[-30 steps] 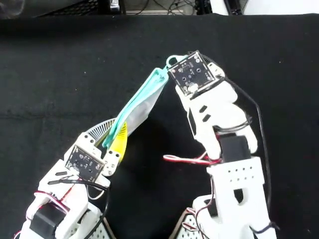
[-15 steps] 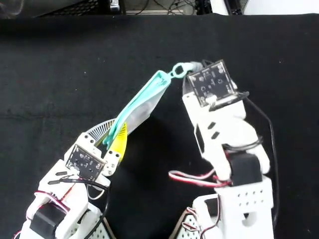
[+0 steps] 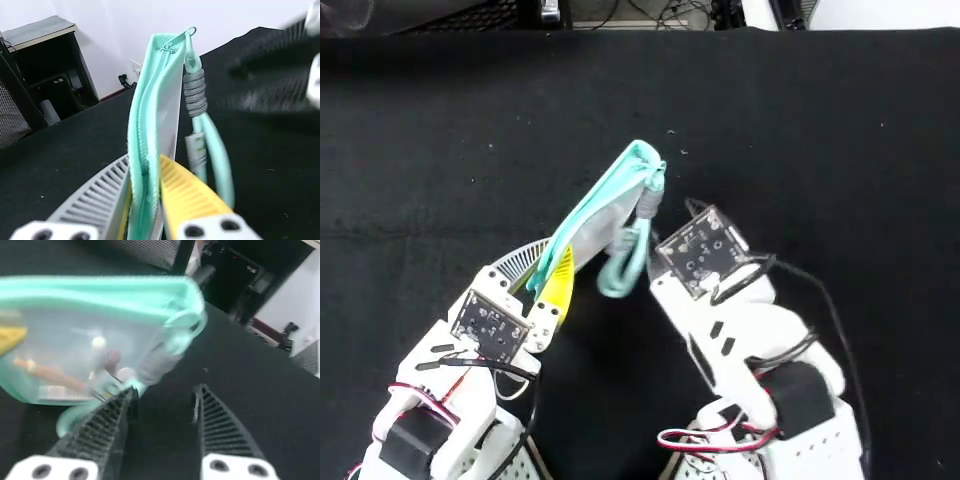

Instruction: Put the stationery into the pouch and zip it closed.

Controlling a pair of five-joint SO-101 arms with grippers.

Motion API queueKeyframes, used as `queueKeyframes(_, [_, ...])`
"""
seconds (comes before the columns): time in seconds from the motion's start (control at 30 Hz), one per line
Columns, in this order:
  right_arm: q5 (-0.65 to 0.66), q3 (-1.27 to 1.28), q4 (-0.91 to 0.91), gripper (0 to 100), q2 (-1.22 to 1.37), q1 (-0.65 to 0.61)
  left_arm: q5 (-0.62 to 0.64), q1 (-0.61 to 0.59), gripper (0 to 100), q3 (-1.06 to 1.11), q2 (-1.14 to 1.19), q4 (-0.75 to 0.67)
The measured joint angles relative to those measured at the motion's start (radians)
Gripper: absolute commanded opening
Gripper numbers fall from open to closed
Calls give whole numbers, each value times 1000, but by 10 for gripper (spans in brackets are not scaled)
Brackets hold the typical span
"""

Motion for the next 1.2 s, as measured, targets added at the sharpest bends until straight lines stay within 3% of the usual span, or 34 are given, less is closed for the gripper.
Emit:
queueKeyframes(0.1, [0,97,-15,162,-54,78,0,0,29,12,0,-12])
queueKeyframes(0.23, [-2,261,-80,7,-135,261,0,-26,30,12,0,-31])
queueKeyframes(0.37, [-2,479,-169,11,-213,399,0,-92,30,3,0,-31])
queueKeyframes(0.6, [-3,700,-250,15,-321,431,0,-255,30,-48,3,-20])
queueKeyframes(0.83, [-32,703,-190,18,-334,431,-147,-425,30,-100,71,-112])
queueKeyframes(1.0, [-34,703,-186,18,-334,431,-204,-557,30,-180,284,-245])
queueKeyframes(1.2, [-34,703,-186,18,-334,431,-210,-571,29,-397,683,-318])
